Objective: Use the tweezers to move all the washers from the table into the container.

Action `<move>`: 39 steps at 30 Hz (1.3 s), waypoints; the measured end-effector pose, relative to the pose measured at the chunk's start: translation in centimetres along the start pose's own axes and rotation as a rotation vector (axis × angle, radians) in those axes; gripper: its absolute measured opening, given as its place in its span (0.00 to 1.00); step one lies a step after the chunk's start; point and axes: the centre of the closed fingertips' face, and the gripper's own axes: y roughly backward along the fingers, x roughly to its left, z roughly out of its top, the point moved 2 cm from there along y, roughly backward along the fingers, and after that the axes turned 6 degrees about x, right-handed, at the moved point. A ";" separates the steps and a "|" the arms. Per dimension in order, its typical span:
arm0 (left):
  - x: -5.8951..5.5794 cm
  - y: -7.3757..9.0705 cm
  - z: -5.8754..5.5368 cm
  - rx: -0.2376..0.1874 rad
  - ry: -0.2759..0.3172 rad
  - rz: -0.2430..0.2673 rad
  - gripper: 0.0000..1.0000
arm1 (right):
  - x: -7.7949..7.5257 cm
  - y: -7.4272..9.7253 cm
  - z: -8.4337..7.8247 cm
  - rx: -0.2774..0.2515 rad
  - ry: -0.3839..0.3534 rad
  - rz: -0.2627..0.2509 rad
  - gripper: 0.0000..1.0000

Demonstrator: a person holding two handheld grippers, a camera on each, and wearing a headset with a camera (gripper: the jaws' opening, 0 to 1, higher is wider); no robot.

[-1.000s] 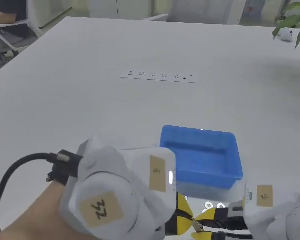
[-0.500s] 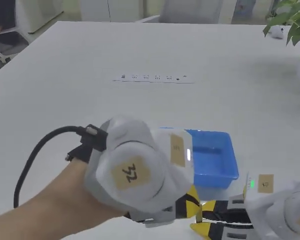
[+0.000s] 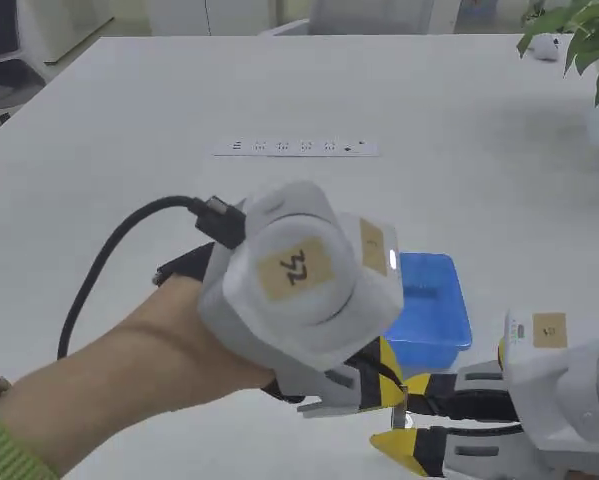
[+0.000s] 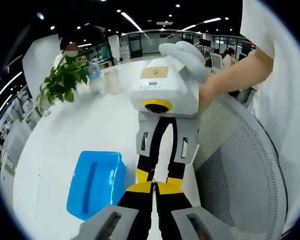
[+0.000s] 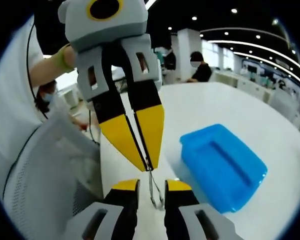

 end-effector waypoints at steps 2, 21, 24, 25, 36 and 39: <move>-0.2 -0.2 0.1 0.000 0.001 -0.015 0.00 | -0.2 0.0 -0.2 0.018 0.010 0.010 0.09; -2.4 5.8 -8.7 -0.402 0.694 0.549 0.65 | -1.1 0.9 -0.7 -0.116 -0.107 -0.086 0.01; -3.2 6.8 -9.8 -0.439 0.752 0.641 0.68 | -1.5 1.1 -0.9 -0.118 -0.179 -0.095 0.01; -3.3 7.1 -10.2 -0.449 0.771 0.677 0.70 | -1.6 1.2 -1.0 -0.118 -0.192 -0.098 0.01; -2.0 9.1 -9.2 -0.651 0.802 0.831 0.95 | -3.1 4.2 1.6 -0.234 -0.316 -0.129 0.02; -1.8 9.2 -8.9 -0.666 0.789 0.838 0.94 | -4.2 5.2 2.3 -0.254 -0.317 -0.168 0.02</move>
